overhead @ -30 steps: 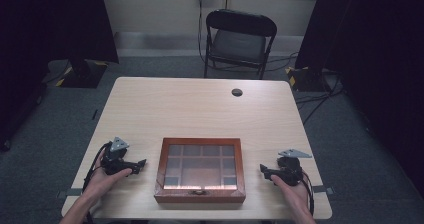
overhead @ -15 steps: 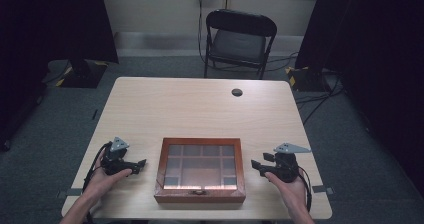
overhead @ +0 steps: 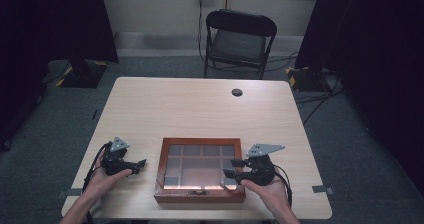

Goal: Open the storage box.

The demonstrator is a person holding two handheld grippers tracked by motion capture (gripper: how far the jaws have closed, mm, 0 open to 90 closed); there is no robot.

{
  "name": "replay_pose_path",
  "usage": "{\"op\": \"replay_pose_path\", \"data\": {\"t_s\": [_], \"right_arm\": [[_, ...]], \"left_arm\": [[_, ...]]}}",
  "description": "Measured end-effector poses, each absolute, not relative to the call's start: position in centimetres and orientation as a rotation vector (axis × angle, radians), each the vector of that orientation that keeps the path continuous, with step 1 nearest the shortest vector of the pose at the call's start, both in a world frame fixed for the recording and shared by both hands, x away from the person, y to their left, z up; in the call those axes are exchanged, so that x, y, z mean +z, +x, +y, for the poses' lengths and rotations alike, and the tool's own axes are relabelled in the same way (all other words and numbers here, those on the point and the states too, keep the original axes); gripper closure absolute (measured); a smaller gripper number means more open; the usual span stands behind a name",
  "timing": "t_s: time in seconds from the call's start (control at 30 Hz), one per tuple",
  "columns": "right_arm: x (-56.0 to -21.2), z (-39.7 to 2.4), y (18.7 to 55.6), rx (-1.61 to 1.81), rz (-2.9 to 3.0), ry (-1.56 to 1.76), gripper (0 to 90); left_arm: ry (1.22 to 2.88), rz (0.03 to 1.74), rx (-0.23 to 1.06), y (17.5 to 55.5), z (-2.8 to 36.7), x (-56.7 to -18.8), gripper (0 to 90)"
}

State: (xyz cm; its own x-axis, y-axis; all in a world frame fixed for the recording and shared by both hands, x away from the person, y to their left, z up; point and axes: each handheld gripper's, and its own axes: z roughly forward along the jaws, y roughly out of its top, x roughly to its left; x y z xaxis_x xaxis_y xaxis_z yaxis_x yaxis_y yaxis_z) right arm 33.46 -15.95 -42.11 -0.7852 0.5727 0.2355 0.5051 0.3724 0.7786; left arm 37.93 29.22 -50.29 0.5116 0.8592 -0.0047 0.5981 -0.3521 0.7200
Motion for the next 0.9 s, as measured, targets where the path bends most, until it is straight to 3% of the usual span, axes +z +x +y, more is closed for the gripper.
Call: {"op": "replay_pose_path", "data": {"t_s": [0.63, 0.9], "right_arm": [[-41.4, -10.4, 33.2, 1.533, 2.745, 0.690, 75.9], [-42.8, -9.2, 32.6, 1.519, 2.840, 0.605, 78.7]], "left_arm": [[2.080, 1.185, 0.498, 37.9, 29.2, -50.3, 2.9], [2.080, 1.185, 0.498, 37.9, 29.2, -50.3, 2.9]]}}
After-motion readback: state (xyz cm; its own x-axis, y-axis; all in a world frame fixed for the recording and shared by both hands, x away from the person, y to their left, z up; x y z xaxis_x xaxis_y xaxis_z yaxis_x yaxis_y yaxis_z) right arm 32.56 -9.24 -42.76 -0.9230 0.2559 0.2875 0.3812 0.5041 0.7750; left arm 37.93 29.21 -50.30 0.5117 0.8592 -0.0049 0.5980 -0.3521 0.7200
